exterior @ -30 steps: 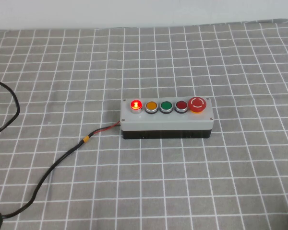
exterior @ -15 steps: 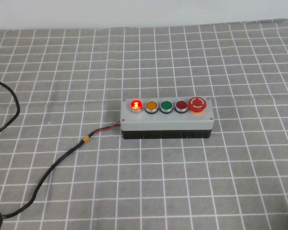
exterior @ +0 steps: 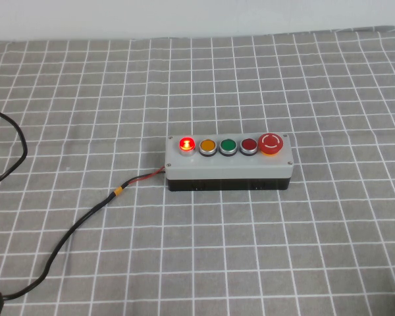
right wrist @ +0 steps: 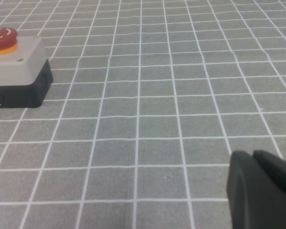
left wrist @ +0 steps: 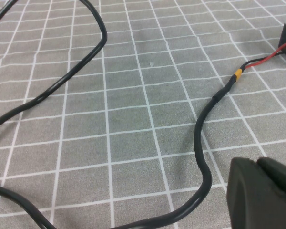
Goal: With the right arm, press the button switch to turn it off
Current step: 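Press the lit red button on the button box to turn it off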
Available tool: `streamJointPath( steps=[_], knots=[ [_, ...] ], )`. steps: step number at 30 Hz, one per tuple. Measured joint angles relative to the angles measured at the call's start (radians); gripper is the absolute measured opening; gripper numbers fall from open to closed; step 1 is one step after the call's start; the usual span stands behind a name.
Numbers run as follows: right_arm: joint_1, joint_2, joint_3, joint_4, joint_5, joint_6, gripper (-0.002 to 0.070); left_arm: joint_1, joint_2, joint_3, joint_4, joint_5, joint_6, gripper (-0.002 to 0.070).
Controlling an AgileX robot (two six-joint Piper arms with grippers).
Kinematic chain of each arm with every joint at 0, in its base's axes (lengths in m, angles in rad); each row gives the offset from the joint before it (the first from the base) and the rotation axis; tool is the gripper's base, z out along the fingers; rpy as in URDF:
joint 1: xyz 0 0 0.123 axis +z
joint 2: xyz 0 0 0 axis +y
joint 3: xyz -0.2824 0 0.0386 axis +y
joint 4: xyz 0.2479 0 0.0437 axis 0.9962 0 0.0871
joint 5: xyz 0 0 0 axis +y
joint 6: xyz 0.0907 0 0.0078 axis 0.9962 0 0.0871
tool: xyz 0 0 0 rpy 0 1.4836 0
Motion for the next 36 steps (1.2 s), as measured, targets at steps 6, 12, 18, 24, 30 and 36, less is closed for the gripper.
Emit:
streamJointPath(
  steps=[6, 12, 18, 24, 30, 36],
  knots=[
    [0.000, 0.000, 0.000, -0.002, -0.097, -0.001, -0.0016, 0.000, 0.000, 0.000, 0.002, 0.000, 0.000, -0.0003],
    [0.000, 0.000, 0.001, -0.002, -0.473, -0.002, -0.0016, 0.000, 0.000, 0.000, 0.003, 0.000, 0.000, -0.0003],
    [0.000, -0.002, 0.001, -0.002, -0.927, -0.002, -0.0016, 0.000, 0.000, 0.000, 0.003, 0.000, 0.000, -0.0003],
    [0.000, -0.006, -0.157, -0.002, -0.852, 0.050, -0.0016, 0.000, 0.000, 0.000, 0.003, 0.000, 0.000, -0.0003],
    [0.000, 0.075, -0.427, -0.002, -0.534, 0.131, -0.0016, 0.000, 0.000, 0.000, 0.003, 0.000, 0.000, -0.0003],
    [0.000, 0.331, -0.706, 0.047, -0.096, 0.169, -0.0016, 0.000, 0.000, 0.000, 0.003, 0.000, 0.000, -0.0003]
  ],
)
